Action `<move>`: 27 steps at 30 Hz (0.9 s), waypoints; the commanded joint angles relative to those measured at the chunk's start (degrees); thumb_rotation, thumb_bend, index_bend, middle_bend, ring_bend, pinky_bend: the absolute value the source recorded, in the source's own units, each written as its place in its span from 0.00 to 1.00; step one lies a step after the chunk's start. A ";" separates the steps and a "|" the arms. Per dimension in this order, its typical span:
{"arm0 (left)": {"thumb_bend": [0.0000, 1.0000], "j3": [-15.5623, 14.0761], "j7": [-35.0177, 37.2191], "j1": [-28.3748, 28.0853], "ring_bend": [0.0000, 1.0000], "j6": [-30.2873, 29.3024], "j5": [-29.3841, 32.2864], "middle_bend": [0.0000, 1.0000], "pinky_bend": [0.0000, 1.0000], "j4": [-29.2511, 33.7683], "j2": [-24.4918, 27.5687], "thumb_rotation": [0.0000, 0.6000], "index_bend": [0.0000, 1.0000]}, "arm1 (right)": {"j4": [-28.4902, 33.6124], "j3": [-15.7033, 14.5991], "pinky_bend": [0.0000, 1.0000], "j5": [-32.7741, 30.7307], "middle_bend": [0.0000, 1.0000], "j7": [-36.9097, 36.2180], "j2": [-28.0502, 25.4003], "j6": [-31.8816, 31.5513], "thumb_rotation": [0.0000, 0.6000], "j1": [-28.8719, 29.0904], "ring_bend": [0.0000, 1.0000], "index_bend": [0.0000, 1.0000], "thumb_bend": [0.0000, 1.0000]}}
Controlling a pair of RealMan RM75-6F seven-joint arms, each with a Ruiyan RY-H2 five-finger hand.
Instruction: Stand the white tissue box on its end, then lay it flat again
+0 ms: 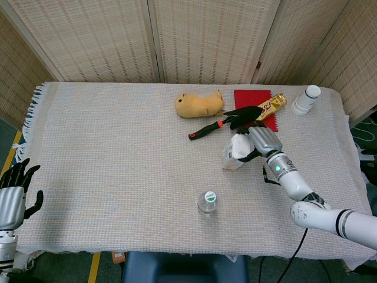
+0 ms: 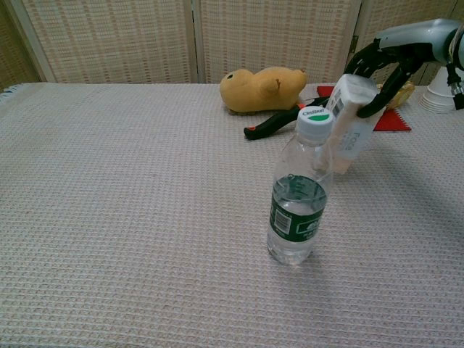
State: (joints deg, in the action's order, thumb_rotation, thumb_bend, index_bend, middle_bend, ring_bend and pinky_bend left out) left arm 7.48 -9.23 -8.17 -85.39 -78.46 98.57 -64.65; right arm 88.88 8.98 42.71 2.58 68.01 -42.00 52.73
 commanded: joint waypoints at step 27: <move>0.48 0.03 -0.39 -0.29 0.00 0.71 0.63 0.00 0.10 -0.27 -0.24 1.00 0.18 | -51.58 -1.65 0.00 43.99 0.50 -73.50 30.97 -12.99 1.00 -8.96 0.46 0.51 0.31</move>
State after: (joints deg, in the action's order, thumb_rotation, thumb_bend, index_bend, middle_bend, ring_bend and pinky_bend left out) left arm 7.51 -9.63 -8.46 -84.68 -77.84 98.30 -64.89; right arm 38.93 8.15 85.59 -69.44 97.69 -54.79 43.03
